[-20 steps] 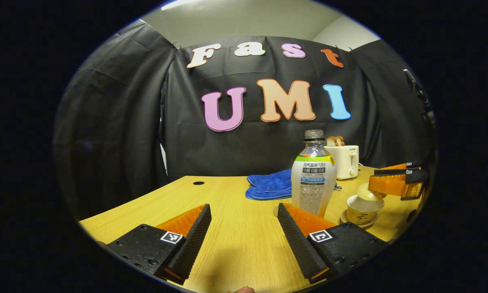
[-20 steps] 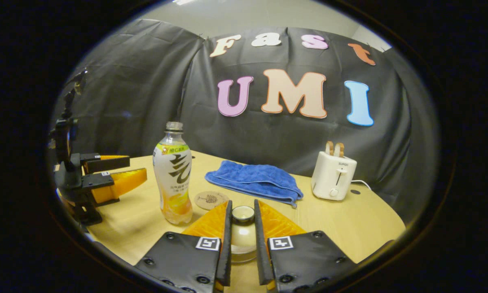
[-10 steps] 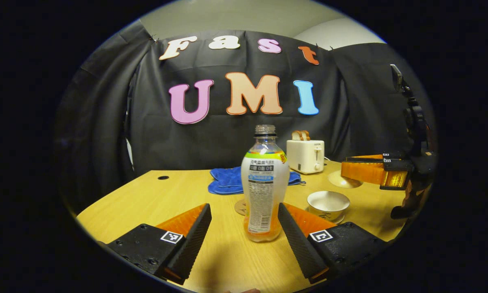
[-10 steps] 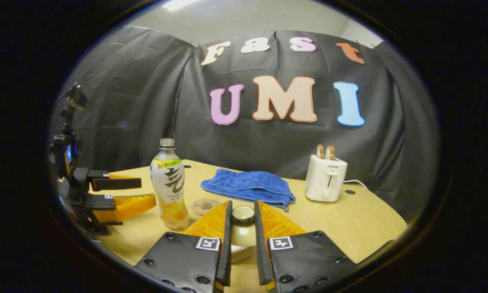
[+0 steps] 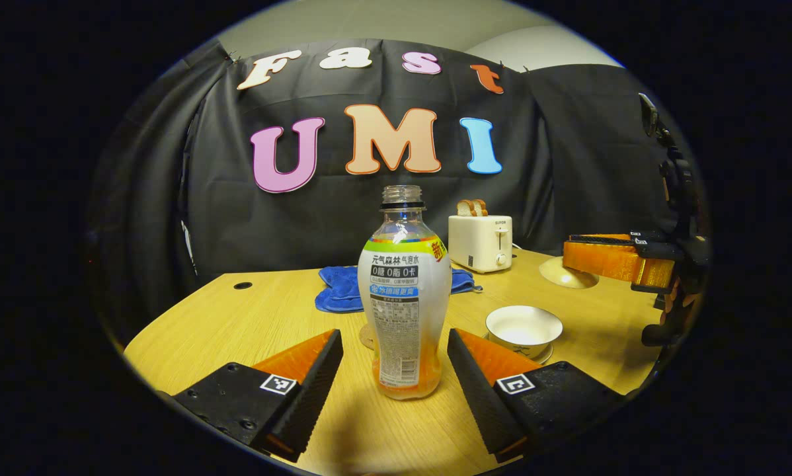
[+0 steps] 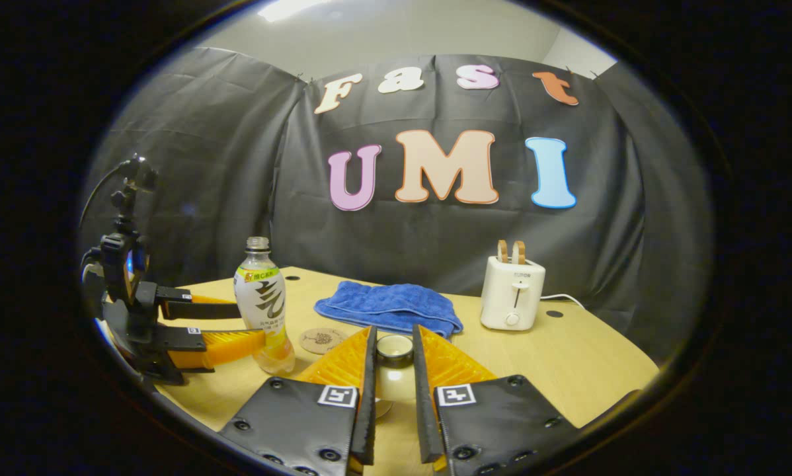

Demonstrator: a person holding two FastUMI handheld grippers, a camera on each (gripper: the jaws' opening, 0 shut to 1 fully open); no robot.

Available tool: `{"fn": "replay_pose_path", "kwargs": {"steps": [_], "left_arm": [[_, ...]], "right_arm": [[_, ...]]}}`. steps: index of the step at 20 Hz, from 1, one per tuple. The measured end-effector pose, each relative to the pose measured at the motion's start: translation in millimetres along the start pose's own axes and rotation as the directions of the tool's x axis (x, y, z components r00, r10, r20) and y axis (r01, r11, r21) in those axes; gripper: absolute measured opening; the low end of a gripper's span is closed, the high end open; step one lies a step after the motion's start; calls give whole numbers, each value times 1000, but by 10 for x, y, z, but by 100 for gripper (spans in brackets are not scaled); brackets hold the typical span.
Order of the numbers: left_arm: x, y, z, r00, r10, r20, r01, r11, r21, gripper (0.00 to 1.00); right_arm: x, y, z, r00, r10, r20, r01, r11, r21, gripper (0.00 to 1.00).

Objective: Open the teacup lid with one hand, grasp the water bottle and pour water into the teacup with the other hand; after pouring, place the water bottle on the coaster and then close the teacup lid.

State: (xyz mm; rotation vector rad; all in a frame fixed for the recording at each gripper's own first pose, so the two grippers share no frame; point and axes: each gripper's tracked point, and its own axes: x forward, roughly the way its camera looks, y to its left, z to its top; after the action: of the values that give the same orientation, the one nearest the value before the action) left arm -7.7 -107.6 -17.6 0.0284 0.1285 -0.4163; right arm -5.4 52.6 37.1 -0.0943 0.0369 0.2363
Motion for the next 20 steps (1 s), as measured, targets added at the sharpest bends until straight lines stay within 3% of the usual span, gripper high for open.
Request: {"fn": "replay_pose_path", "kwargs": {"steps": [6,10,11,14,17,20], "left_arm": [[145,-51,-40,1000,-11,-15,11,1000,8,86],[197,-65,-44,1000,-6,-19,7,1000,10,75],[207,-68,-35,1000,-3,-18,3,1000,13,65],[234,-94,-31,1000,-4,-20,5,1000,23,63],[261,-80,-34,999,9,-45,-6,997,80,53],[273,-4,0,998,51,-38,-43,982,187,52]], "right_arm": [[-48,-131,-2,1000,-20,3,20,1000,13,29],[-65,-213,7,1000,-31,5,31,999,17,29],[-74,-228,11,999,-32,6,32,999,19,29],[-125,-259,13,999,-37,7,37,999,23,29],[-175,-330,37,999,-47,7,47,999,27,29],[-201,-426,53,998,-61,12,61,998,36,29]]}}
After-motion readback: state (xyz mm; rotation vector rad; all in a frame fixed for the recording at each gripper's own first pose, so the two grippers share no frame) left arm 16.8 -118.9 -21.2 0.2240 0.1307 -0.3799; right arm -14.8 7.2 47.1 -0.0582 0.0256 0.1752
